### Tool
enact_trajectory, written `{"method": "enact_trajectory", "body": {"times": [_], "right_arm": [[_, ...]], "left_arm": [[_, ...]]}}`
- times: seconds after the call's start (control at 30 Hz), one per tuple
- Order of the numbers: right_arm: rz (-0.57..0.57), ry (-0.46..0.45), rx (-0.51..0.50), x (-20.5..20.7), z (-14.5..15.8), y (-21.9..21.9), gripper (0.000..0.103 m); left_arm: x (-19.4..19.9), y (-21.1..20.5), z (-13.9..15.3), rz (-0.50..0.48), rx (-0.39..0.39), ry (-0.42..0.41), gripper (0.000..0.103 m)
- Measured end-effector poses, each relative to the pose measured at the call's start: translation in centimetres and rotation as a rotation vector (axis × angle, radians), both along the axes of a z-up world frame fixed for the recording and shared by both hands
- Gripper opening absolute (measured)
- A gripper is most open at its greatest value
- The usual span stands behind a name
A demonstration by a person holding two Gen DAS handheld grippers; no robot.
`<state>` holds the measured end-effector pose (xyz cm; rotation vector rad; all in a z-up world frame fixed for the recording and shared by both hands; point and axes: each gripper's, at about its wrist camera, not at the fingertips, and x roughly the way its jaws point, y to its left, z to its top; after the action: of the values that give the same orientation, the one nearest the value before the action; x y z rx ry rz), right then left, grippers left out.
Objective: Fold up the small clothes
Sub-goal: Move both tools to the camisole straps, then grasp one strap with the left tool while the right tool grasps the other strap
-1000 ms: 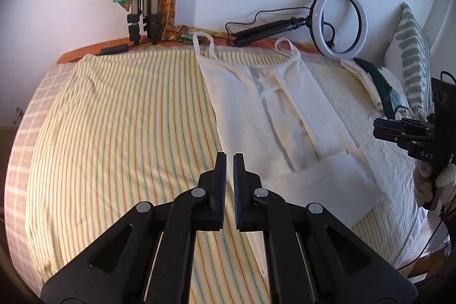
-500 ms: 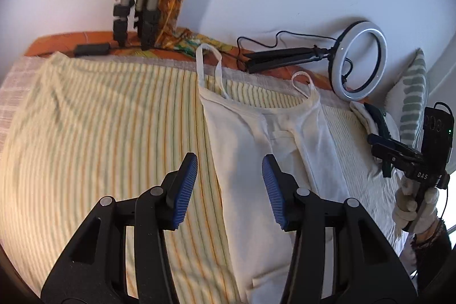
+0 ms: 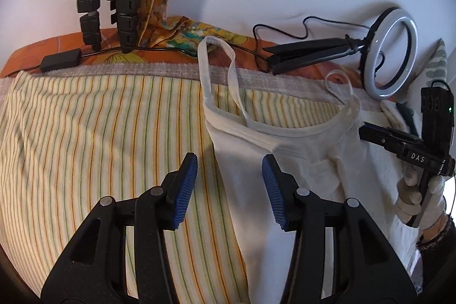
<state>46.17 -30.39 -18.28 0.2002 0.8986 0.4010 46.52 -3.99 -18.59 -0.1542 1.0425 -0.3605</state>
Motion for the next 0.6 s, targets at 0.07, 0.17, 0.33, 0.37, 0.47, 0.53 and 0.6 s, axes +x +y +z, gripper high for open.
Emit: {"method": "enact_trajectory", "body": {"times": [0.07, 0.17, 0.33, 0.37, 0.47, 0.53, 0.6], "right_arm": [[-0.018, 0.023, -0.043, 0.7, -0.7, 0.4, 0.016], [-0.019, 0.016, -0.048, 0.9, -0.9, 0.5, 0.012], [-0.020, 0.019, 0.016, 1.2, -0.6, -0.2, 0.014], [-0.023, 0.030, 0.067, 1.5, -0.7, -0.5, 0.016], [-0.038, 0.030, 0.086, 1.9, -0.8, -1.0, 0.016], [-0.031, 0.021, 0.059, 2.0, -0.7, -0.4, 0.007], [-0.016, 0.004, 0.035, 1.7, -0.5, 0.2, 0.005]], "left_arm": [[0.5, -0.6, -0.5, -0.006, 0.042, -0.007, 0.048], [0.9, -1.6, -0.7, -0.019, 0.104, -0.047, 0.048], [1.5, -2.5, -0.9, -0.032, 0.127, -0.077, 0.042], [1.6, -2.5, -0.9, -0.032, 0.118, -0.077, 0.033], [2.1, -2.7, -1.0, -0.025, 0.101, -0.070, 0.005], [2.1, -3.1, -0.9, -0.026, 0.111, -0.084, 0.003], [1.8, -3.3, -0.9, -0.027, 0.122, -0.104, 0.002]]}}
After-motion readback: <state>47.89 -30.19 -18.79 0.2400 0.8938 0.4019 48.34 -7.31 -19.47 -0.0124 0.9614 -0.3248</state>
